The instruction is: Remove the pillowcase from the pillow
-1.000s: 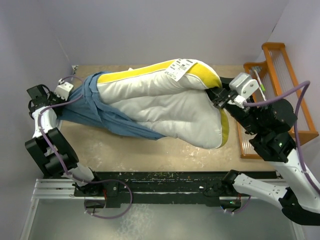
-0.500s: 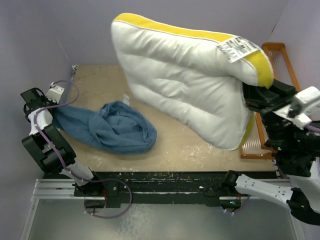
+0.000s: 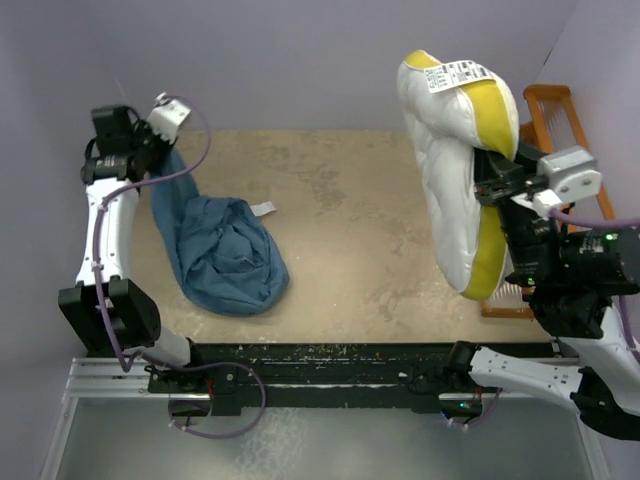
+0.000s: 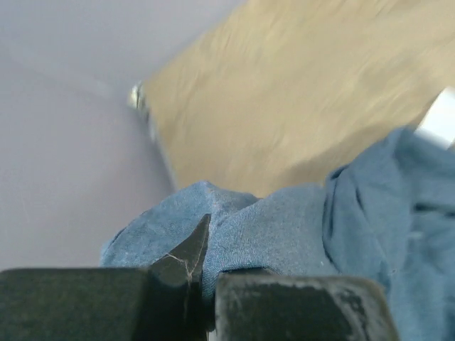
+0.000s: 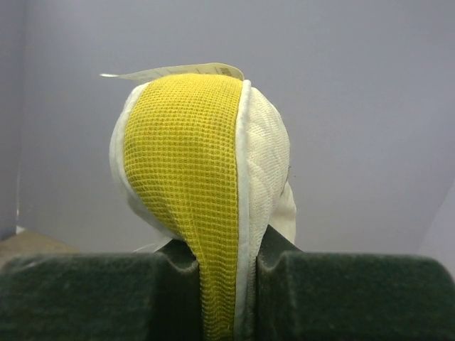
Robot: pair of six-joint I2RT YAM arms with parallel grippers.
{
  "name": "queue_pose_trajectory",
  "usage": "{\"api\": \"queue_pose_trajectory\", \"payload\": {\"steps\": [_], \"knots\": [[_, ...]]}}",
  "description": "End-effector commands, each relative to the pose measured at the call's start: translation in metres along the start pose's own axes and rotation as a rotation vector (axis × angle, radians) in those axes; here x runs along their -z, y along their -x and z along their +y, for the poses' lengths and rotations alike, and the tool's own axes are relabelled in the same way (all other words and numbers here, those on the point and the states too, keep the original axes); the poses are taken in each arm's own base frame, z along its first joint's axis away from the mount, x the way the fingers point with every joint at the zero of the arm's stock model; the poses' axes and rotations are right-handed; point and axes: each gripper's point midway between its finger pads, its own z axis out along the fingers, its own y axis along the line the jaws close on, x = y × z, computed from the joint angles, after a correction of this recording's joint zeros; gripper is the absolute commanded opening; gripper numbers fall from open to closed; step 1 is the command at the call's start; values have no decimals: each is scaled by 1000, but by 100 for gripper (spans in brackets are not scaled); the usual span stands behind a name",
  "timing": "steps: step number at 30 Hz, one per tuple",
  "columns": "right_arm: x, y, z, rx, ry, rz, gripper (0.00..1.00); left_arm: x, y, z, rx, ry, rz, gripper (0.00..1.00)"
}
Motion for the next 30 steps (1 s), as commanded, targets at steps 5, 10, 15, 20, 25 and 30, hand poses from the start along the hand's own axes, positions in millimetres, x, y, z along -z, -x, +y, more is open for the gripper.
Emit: {"api": "queue_pose_trajectory", "payload": {"steps": [5,10,15,20,25,30], "knots": [[3,0,-5,3,-31,-18,0,60,205,-40,9,-82,-378,0],[8,-24,7,22,-7,36,0,59,200,-79,-28,-192,-351,81],[5,-44,21,63,14,94,0,45,123,-93,-136,-140,-198,99],[-3,-45,23,96,16,104,0,62,81,-92,-144,-141,-133,99],[-17,-36,15,152,-7,95,0,76,50,-63,-41,-98,-69,99],[-42,-40,25,245,31,110,0,86,21,-61,28,-78,-8,99]]}}
